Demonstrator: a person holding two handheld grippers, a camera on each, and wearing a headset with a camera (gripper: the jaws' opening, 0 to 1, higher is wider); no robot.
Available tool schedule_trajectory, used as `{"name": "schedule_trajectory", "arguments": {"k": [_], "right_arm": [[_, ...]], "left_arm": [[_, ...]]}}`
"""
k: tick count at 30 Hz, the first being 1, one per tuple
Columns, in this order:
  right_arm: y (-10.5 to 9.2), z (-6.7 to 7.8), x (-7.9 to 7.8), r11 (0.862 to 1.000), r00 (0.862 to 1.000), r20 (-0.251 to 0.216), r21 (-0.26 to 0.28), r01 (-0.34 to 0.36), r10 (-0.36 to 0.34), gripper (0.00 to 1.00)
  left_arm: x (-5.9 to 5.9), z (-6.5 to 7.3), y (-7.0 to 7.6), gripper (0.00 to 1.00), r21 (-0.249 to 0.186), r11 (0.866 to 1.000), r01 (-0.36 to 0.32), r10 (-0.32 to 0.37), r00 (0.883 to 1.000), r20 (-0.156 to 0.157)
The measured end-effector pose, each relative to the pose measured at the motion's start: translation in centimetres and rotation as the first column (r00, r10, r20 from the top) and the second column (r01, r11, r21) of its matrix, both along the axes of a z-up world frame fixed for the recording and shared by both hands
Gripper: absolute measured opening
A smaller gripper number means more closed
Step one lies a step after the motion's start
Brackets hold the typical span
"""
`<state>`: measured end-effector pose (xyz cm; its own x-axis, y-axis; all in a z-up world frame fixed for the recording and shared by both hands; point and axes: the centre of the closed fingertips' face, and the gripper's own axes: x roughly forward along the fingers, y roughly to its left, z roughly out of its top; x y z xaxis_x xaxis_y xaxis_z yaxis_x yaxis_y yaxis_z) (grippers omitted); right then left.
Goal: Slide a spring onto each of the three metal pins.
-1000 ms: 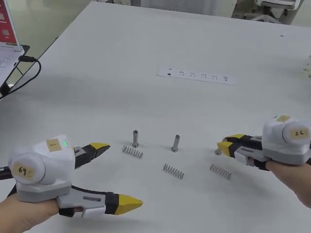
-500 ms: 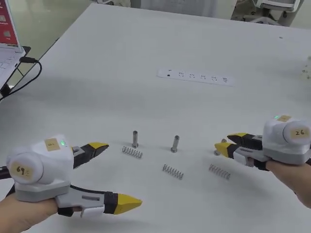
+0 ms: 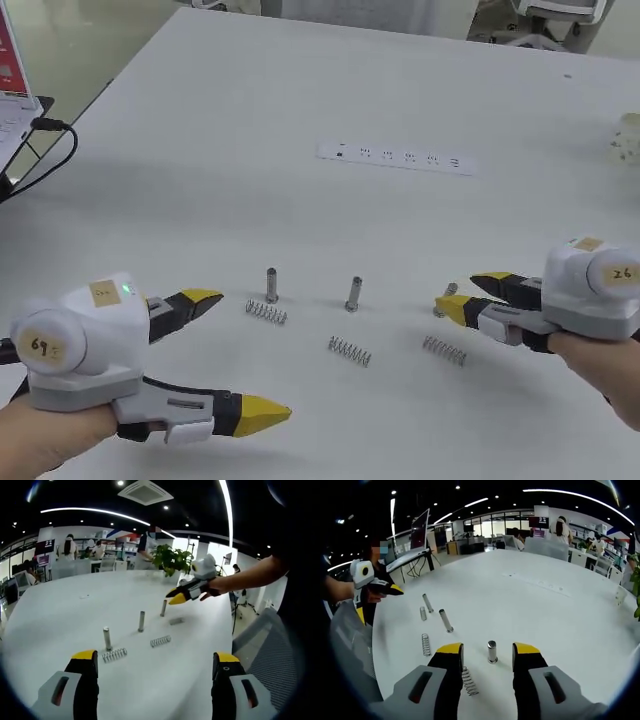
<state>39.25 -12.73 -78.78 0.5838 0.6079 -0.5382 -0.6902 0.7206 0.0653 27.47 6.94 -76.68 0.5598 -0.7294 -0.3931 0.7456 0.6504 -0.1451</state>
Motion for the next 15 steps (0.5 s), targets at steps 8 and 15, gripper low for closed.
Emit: {"name": "schedule_trajectory", "arguments": {"k": [8, 15], "right_arm": [[0.0, 0.8, -1.2, 1.000, 1.000, 0.013, 0.014, -0.024, 0.024, 0.38], [-0.6, 1.2, -1.7, 0.999, 0.999, 0.024, 0.018, -0.035, 0.034, 0.39]], "left_arm": [[0.1, 0.1, 0.2, 0.92, -0.002, 1.000, -0.004, 0.004, 1.000, 0.008], [0.2, 0.0, 0.1, 0.92, 0.000, 1.000, 0.000, 0.000, 1.000, 0.005]]}}
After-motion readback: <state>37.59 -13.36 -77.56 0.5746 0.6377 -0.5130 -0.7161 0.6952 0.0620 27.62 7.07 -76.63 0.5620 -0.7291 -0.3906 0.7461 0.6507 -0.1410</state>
